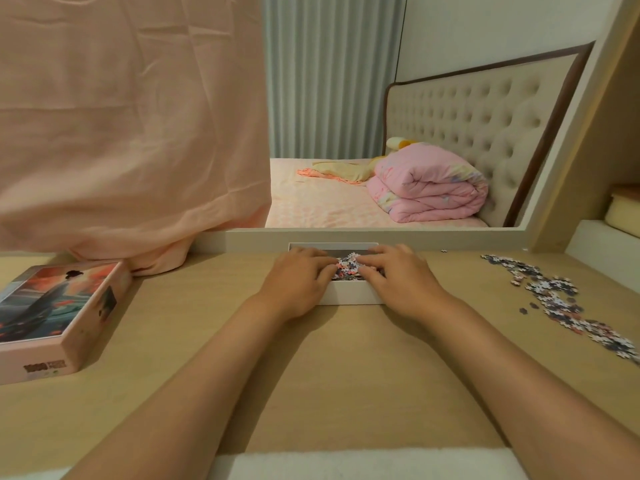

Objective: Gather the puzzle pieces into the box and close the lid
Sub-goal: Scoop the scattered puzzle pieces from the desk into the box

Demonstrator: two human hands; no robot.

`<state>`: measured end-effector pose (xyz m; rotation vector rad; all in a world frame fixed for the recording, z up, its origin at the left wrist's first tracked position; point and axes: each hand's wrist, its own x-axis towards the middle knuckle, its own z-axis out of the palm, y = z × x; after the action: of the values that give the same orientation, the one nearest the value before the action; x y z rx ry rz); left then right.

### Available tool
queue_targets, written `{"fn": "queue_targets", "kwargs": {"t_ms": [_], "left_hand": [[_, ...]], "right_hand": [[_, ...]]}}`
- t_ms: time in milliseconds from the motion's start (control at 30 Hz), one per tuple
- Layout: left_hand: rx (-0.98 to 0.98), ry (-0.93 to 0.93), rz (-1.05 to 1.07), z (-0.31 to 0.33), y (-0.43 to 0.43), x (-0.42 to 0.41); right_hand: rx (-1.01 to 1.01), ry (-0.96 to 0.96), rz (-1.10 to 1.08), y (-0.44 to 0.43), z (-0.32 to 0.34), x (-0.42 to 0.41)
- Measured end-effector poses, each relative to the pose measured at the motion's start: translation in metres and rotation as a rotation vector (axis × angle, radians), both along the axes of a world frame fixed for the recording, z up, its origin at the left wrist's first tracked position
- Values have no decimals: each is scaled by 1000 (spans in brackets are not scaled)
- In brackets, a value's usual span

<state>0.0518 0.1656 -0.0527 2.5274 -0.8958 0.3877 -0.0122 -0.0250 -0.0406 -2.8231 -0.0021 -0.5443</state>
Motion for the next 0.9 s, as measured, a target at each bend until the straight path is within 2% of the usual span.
{"fn": "queue_targets", "kwargs": {"t_ms": [167, 267, 367, 533, 700, 800, 900], "left_hand": [[90, -15, 18, 4, -4, -8], [44, -38, -3, 16, -15, -17], [-25, -36, -72, 31, -44, -24], [-21, 8, -204, 42, -118, -44], [130, 154, -315, 19, -197, -66], [212, 280, -438, 3, -235, -80], [361, 241, -512, -7, -266, -91]], "right_hand": [[121, 165, 118, -3, -3, -2], [238, 161, 103, -9, 5, -10], [257, 157, 61, -31, 13, -23], [169, 189, -139, -108, 14, -66], [-21, 360, -422, -188, 0, -112], [-14, 466, -528, -216, -12, -136], [35, 523, -524, -228, -22, -143]]}}
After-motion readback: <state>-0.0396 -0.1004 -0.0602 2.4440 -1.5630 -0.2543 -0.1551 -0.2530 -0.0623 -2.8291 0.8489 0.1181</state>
